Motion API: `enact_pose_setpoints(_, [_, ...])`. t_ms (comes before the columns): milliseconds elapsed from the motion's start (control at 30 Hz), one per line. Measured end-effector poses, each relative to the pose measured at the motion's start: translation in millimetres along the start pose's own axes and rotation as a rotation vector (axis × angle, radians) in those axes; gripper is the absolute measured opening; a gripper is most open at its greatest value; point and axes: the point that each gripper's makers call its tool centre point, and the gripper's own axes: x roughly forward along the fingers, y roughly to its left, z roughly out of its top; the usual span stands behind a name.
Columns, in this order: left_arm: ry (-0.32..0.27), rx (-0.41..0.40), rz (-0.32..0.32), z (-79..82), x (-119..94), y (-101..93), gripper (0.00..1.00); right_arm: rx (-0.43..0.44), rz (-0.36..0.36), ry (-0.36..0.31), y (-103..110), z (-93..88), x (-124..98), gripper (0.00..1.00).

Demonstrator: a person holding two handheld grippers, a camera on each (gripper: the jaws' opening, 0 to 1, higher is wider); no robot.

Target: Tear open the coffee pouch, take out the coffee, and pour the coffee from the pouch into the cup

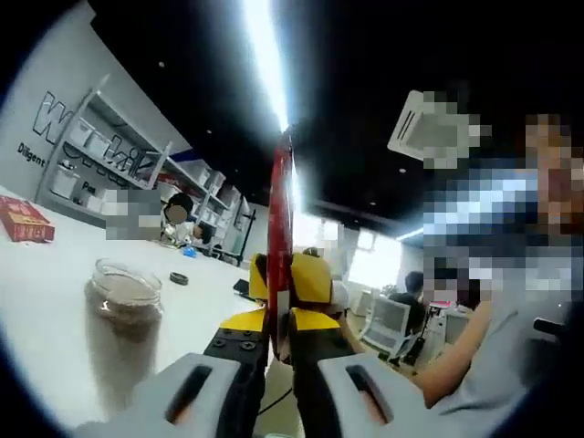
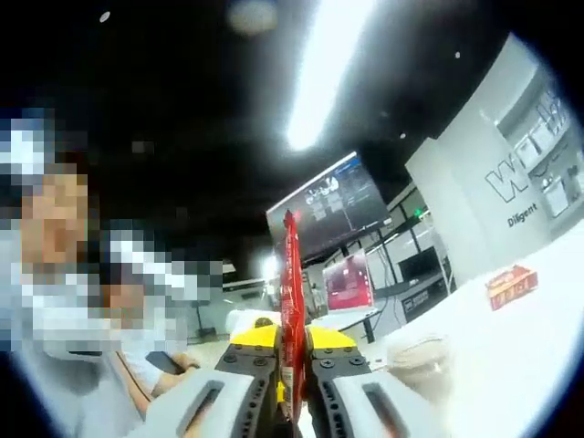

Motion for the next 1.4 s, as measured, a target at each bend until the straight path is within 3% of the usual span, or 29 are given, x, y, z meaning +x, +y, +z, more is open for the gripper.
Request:
enact_pose_setpoints(67, [-0.010, 0.013, -0.002, -0.3, 0.6, 1.4, 0.13, 0.013, -0.009, 0.016, -4.0, 0.0, -0.5, 0.10])
enact_pose_setpoints(200, [-0.046, 0.024, 0.024, 9.0, -4.3, 10.5, 0.29, 0.019, -0.022, 0.085, -13.5, -3.7, -3.3, 0.10])
enact_pose_setpoints(500, [-0.107, 0.098, 0.156, 50.4, -41.8, 46.1, 0.29, -0.076, -0.147, 0.388, -63.1, -12.4, -23.4, 0.10])
enact_pose_setpoints(667, [-0.116, 0.093, 0.190, 57.6, -46.4, 59.5, 0.29, -0.098, -0.187, 0.531, -76.4, -15.3, -29.3, 0.10])
enact_pose_setpoints(867, [-0.053, 0.129, 0.218, 65.4, -50.3, 83.7, 0.30, -0.125, -0.205, 0.745, -91.0, -19.9, -41.0, 0.09])
enact_pose_setpoints(1133, [0.050, 0.175, 0.148, 79.4, -34.2, 93.7, 0.30, -0.160, -0.186, 0.968, -95.7, -14.5, -48.4, 0.09])
enact_pose_setpoints(1233, [0.083, 0.153, 0.113, 81.2, -27.1, 98.9, 0.32, -0.183, -0.172, 1.091, -99.3, -11.5, -49.9, 0.09])
enact_pose_setpoints(1400, [0.115, 0.150, 0.109, 77.9, -22.7, 110.9, 0.32, -0.210, -0.153, 1.272, -104.8, -11.2, -50.7, 0.09])
